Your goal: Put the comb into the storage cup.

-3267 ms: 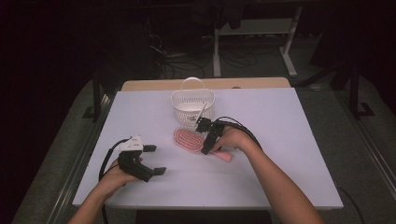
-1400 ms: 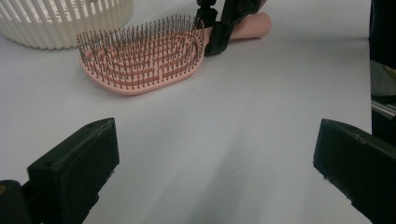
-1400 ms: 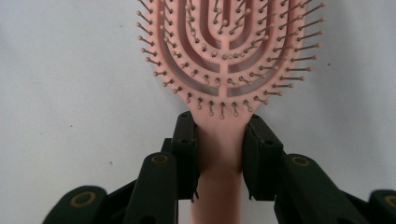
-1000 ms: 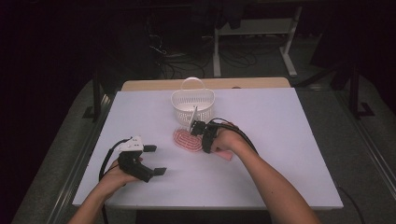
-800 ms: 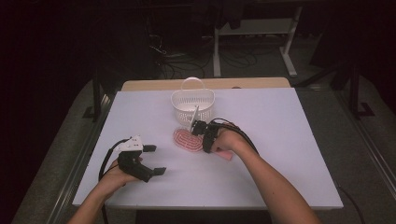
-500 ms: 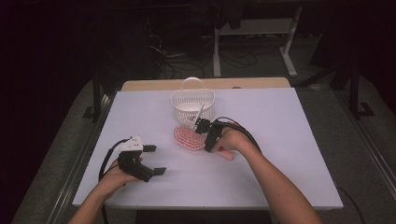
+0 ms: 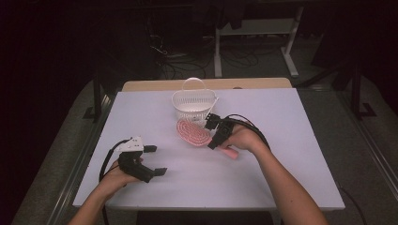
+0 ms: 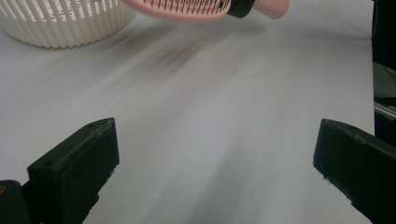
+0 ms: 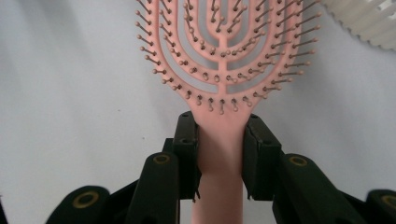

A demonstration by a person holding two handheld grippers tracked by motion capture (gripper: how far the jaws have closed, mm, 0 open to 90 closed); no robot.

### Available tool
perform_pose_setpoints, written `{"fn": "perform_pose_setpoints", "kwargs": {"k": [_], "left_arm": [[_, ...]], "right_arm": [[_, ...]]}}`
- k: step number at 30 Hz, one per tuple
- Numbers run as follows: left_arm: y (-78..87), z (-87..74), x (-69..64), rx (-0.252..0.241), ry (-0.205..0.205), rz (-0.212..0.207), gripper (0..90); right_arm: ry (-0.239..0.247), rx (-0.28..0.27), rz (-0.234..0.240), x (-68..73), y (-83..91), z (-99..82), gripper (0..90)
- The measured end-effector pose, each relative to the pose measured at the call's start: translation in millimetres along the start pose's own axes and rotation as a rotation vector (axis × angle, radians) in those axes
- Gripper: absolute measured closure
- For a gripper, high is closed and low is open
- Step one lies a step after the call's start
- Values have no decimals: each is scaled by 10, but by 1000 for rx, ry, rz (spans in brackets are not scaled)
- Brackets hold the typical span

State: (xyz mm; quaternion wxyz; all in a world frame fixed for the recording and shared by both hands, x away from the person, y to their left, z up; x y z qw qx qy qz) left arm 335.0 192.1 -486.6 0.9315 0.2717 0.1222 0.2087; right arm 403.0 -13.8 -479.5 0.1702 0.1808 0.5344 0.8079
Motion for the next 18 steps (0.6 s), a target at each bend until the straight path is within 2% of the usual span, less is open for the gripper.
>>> {"fn": "perform_pose_setpoints", "kwargs": {"k": [9, 18], "left_arm": [[3, 0, 8, -4, 1, 2, 2], [5, 10, 25, -12, 11, -1, 2]], "right_arm": [[-20, -97, 7, -30, 114, -68, 688], [-25, -208, -9, -55, 236, -97, 687]]}}
Point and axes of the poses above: each handheld gripper's, and its own axes: y roughly backward along the jaws, z roughly out of its top, x roughly to its left, the point moved 9 cm from there along -y, roughly forward along the jaws, and after that the axes turned 1 degree about -y, right-handed, at the moved point
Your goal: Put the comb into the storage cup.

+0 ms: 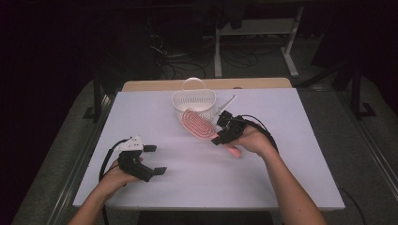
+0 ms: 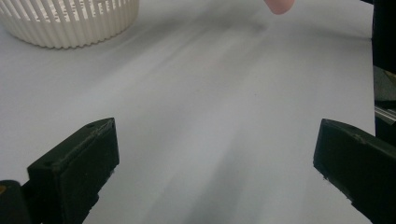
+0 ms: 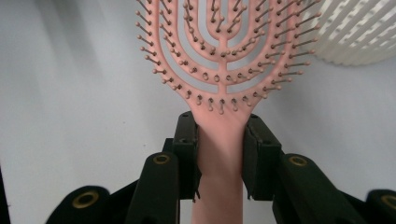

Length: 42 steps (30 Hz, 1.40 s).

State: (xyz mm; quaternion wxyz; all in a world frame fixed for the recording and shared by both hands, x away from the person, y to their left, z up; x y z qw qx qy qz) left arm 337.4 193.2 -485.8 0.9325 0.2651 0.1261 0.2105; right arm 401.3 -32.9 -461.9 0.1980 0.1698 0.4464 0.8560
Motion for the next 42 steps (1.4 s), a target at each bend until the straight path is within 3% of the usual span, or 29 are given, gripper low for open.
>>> {"fn": "perform_pose_setpoints", "kwargs": {"k": [9, 18, 27, 42], "left_arm": [[7, 10, 10, -6, 7, -1, 2], [27, 73, 53, -15, 22, 16, 1], [15, 252, 121, -30, 24, 24, 1], [-92, 589, 138, -51, -10, -23, 2]], "right_arm": [[-8, -103, -22, -44, 88, -22, 688], [-2, -198, -8, -18, 176, -26, 688], [-2, -232, -11, -22, 219, -42, 687], [-3, -275, -8, -42, 328, -46, 688]]}}
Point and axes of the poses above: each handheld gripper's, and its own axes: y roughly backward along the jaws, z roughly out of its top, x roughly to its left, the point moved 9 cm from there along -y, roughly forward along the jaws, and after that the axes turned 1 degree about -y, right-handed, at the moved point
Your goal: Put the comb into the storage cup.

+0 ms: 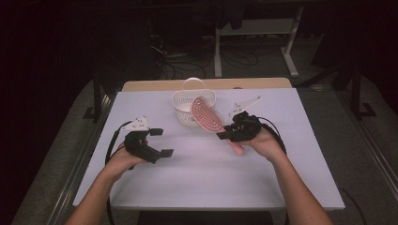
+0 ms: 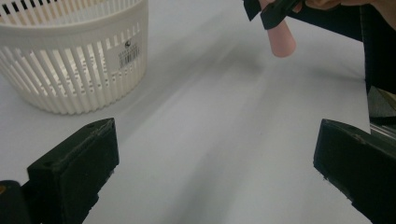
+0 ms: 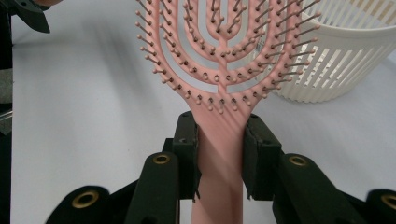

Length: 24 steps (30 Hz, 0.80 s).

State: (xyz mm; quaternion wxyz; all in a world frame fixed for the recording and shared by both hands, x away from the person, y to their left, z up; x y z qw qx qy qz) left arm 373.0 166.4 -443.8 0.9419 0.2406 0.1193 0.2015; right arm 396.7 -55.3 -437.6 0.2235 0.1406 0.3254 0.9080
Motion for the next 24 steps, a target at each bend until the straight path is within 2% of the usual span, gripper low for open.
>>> {"fn": "perform_pose_setpoints", "kwargs": {"k": [4, 10, 17, 20, 24], "left_arm": [[-13, 57, 7, -4, -4, -7, 2], [-59, 218, 26, -9, -31, -22, 2], [-141, 360, -16, -3, -52, -57, 2], [-168, 423, -18, -9, -53, -71, 2], [-186, 454, -9, -23, -43, -68, 2]], "right_arm": [[-5, -4, 1, -10, 5, -1, 687], [-11, -13, -3, -35, 29, 5, 687], [-20, -30, -10, -69, 78, 11, 687], [-20, -35, -14, -73, 91, 16, 687], [-19, -38, -19, -78, 99, 18, 688]]}}
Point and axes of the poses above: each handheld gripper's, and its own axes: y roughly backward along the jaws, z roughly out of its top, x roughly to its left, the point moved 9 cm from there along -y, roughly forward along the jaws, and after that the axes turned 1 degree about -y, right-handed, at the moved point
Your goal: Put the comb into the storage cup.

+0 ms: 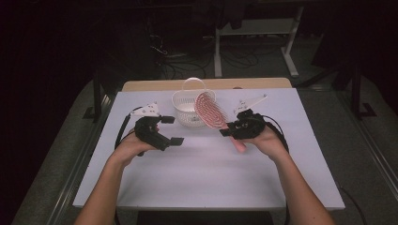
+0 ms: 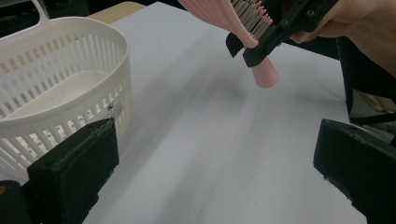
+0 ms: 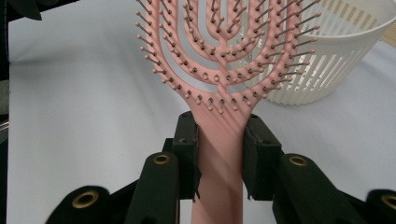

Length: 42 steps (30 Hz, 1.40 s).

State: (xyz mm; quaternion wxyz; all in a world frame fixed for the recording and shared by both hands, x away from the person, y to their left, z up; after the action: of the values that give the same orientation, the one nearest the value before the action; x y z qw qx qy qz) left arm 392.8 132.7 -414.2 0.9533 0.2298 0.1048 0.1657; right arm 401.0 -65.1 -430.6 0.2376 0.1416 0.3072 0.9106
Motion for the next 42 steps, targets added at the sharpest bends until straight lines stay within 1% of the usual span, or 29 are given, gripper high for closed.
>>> {"fn": "perform_pose_setpoints", "kwargs": {"k": [1, 2, 4, 6, 12, 15, 18, 22, 26, 34, 37, 42], "left_arm": [[2, 0, 12, -2, 4, 15, 2], [5, 1, 16, -6, 7, 19, 2], [2, -9, 16, -3, 14, 16, 2], [-4, -22, 15, 6, 12, 14, 2], [-8, -3, 15, -10, 32, 7, 1], [-11, 6, 11, -9, 41, 12, 2], [-8, 33, -10, -21, 43, 5, 2], [-13, 74, -39, -31, 39, 8, 2], [-33, 99, -71, -31, 35, 12, 2], [-60, 143, -104, -42, 48, 16, 1], [-73, 160, -115, -45, 49, 24, 2], [-77, 165, -107, -47, 55, 37, 2]], "right_arm": [[0, -1, -2, -1, 1, 2, 687], [2, -3, -5, -4, 2, 3, 687], [6, -3, -8, -5, 0, 3, 687], [9, 1, -11, -4, -7, 0, 687], [14, 13, -11, 32, -56, -15, 687], [18, 15, -10, 52, -81, -19, 687], [21, 15, -10, 71, -107, -13, 687], [31, 16, -10, 100, -154, -13, 688], [37, 19, -5, 136, -196, -11, 688], [38, 22, 0, 204, -280, -10, 687], [45, 26, 13, 236, -317, -9, 687], [54, 29, 16, 280, -354, -8, 688]]}}
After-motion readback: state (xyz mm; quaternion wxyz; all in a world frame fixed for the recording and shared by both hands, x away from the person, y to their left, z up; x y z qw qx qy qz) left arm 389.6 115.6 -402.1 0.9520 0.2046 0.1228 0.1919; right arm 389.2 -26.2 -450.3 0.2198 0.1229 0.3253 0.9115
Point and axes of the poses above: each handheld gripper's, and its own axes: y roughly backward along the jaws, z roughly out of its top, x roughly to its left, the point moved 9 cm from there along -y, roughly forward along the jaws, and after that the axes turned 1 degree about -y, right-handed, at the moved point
